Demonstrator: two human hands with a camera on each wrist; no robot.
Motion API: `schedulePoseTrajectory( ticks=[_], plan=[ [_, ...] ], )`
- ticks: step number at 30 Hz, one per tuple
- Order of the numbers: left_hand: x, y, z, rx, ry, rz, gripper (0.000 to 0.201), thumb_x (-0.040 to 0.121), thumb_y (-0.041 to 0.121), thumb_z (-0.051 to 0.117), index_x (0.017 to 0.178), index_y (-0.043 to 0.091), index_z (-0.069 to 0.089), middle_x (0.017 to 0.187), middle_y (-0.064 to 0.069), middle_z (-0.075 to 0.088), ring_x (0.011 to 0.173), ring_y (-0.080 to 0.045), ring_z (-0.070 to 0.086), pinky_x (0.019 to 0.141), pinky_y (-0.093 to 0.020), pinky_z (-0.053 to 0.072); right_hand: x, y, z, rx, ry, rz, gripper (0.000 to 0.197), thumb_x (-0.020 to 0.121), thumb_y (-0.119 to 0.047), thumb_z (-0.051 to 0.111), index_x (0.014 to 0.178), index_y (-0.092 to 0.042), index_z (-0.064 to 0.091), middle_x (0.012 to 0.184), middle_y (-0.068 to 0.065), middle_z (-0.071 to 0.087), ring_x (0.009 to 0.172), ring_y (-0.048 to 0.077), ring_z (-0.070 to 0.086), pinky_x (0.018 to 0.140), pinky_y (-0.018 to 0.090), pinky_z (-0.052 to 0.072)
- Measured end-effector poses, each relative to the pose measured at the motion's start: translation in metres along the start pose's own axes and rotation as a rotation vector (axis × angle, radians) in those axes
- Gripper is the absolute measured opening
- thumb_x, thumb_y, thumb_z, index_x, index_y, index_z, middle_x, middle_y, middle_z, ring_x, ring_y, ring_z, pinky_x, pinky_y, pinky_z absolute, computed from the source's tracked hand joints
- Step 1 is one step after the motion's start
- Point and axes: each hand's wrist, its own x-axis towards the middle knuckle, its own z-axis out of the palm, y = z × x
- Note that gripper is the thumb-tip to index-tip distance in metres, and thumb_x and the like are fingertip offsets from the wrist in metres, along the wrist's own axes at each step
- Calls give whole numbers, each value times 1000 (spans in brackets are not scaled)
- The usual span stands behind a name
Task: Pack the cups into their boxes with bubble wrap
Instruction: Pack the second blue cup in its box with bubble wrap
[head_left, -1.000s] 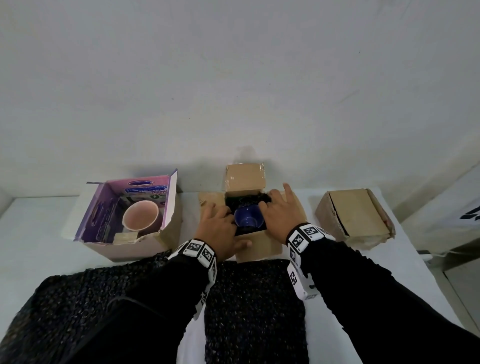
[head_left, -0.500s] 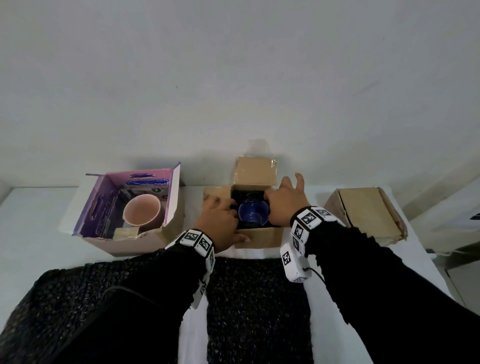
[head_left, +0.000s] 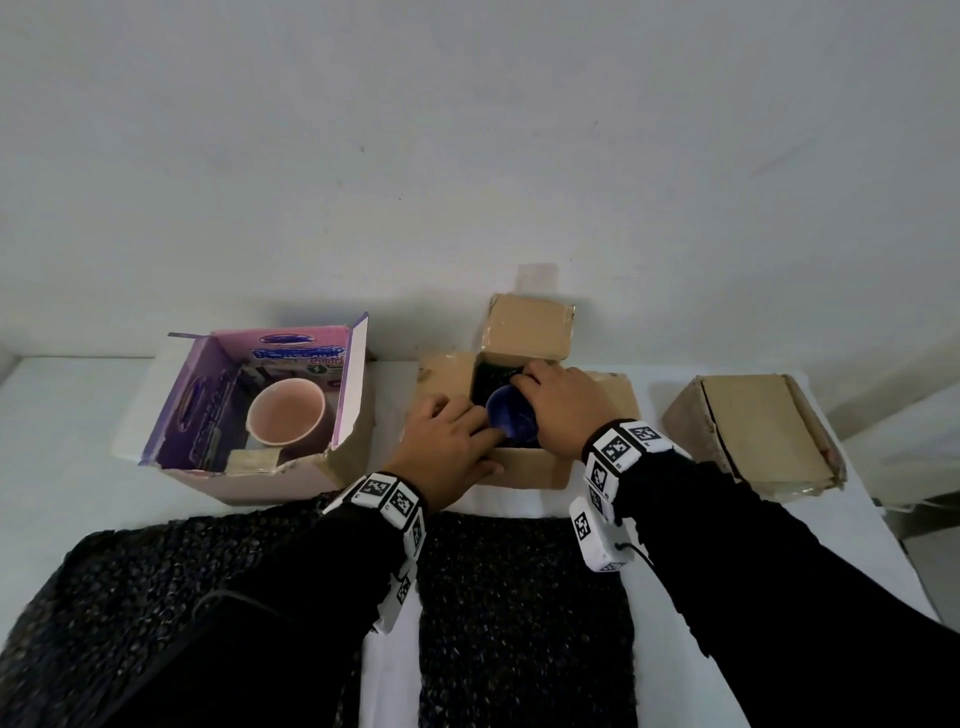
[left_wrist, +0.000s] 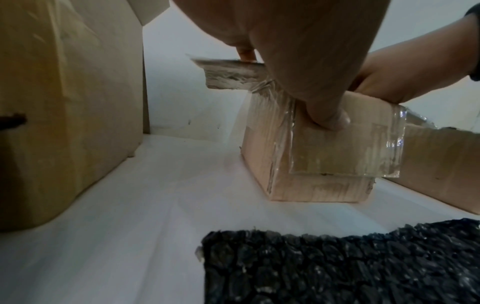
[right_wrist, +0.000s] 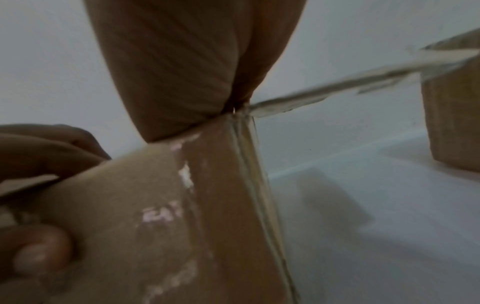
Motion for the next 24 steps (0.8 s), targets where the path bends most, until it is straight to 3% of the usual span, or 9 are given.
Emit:
schedulePoseTrajectory(
  ticks=[4, 8, 11, 15, 18, 20, 22, 24],
  plan=[
    [-2, 2, 1, -18, 1, -10, 37, 84, 50, 43, 95, 28, 70, 95, 6, 63, 88, -20, 57, 85, -37, 32, 11, -5, 5, -88, -13, 47, 43, 83, -34, 60, 123, -18, 51, 123, 5, 57, 107, 25, 55, 91, 36, 37],
    [1, 5, -8, -34, -89, -43, 37, 84, 49, 41, 88, 30, 71, 88, 10, 66, 87, -18, 57, 87, -38, 30, 17, -9, 6, -124, -6, 86, 36, 83, -39, 56, 114, -20, 56, 114, 3, 64, 113, 26, 49, 92, 36, 35],
    [5, 10, -19, 25, -184, -82, 40, 85, 53, 40, 94, 30, 71, 96, 8, 62, 99, -20, 54, 97, -45, 27, 10, -7, 2, -101, 67, 78, 35, 79, -34, 60, 110, -17, 57, 113, 5, 61, 110, 26, 49, 88, 37, 37],
    [11, 18, -28, 85, -307, -134, 38, 91, 53, 42, 114, 33, 65, 123, 4, 51, 122, -20, 38, 108, -52, 16, -12, -5, 4, -137, 225, 160, 18, 75, -26, 57, 89, -17, 61, 90, 5, 69, 92, 26, 56, 79, 40, 37],
    [13, 19, -26, 103, -313, -148, 34, 93, 48, 44, 116, 31, 62, 124, 4, 53, 122, -22, 39, 108, -52, 16, -18, -5, -1, -111, 266, 106, 19, 75, -23, 59, 92, -16, 56, 79, 7, 69, 76, 29, 59, 73, 38, 37],
    [9, 21, -24, 80, -294, -158, 29, 91, 41, 51, 116, 28, 59, 117, 1, 58, 115, -25, 47, 106, -51, 20, -25, -1, -5, -90, 297, 48, 25, 77, -28, 57, 99, -17, 50, 81, 5, 68, 68, 27, 59, 70, 35, 35],
    [6, 24, -21, 56, -279, -150, 27, 86, 35, 60, 111, 25, 59, 104, -2, 62, 102, -28, 55, 102, -51, 25, -35, 2, -3, -77, 304, -8, 27, 84, -40, 49, 100, -18, 47, 82, 4, 67, 69, 27, 59, 76, 38, 39],
    [5, 26, -22, 45, -276, -155, 23, 87, 34, 60, 107, 23, 63, 104, -4, 61, 102, -30, 55, 102, -51, 24, -42, 5, 1, -68, 309, -44, 35, 89, -52, 40, 98, -19, 49, 76, 2, 66, 75, 27, 58, 89, 43, 40]
  ],
)
